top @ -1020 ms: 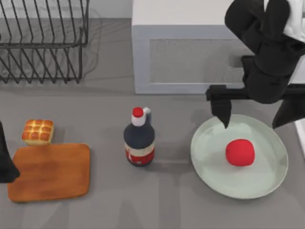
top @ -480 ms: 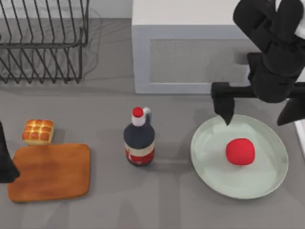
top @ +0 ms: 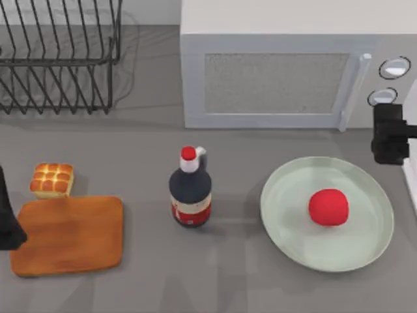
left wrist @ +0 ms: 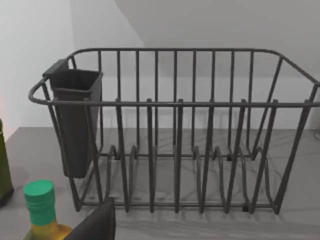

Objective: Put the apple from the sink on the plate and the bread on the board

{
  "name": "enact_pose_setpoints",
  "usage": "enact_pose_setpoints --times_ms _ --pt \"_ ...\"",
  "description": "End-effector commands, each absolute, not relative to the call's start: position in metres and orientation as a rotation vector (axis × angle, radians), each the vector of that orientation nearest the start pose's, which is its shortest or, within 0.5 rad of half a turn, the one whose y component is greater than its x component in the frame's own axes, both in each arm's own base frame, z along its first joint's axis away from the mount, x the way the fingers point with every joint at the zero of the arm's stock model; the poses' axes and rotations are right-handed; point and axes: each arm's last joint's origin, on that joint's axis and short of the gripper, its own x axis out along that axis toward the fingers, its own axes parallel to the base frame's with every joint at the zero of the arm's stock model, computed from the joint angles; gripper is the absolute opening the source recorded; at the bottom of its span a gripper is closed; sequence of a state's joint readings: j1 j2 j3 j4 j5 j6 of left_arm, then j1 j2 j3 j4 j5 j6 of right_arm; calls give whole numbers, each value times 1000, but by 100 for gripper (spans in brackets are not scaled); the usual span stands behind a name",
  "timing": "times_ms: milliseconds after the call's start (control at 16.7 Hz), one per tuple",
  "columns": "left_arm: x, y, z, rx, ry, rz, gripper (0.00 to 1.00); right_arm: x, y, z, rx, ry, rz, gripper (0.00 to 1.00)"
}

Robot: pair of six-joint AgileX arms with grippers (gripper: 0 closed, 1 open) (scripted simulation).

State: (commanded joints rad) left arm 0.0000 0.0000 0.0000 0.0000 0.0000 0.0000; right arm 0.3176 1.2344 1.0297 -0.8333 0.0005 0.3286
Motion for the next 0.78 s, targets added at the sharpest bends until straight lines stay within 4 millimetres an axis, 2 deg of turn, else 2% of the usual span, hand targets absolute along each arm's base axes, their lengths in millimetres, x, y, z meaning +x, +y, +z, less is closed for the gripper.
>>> enact_pose_setpoints --times_ms 180,420,600,780 --pt "106 -1 160 0 0 0 100 180 46 269 143 786 135 100" --pt "106 -1 160 0 0 0 100 130 18 233 114 432 110 100" --pt "106 -1 160 0 0 0 100 112 8 199 70 218 68 100" --pt "106 -1 160 0 0 0 100 106 2 172 26 71 25 100"
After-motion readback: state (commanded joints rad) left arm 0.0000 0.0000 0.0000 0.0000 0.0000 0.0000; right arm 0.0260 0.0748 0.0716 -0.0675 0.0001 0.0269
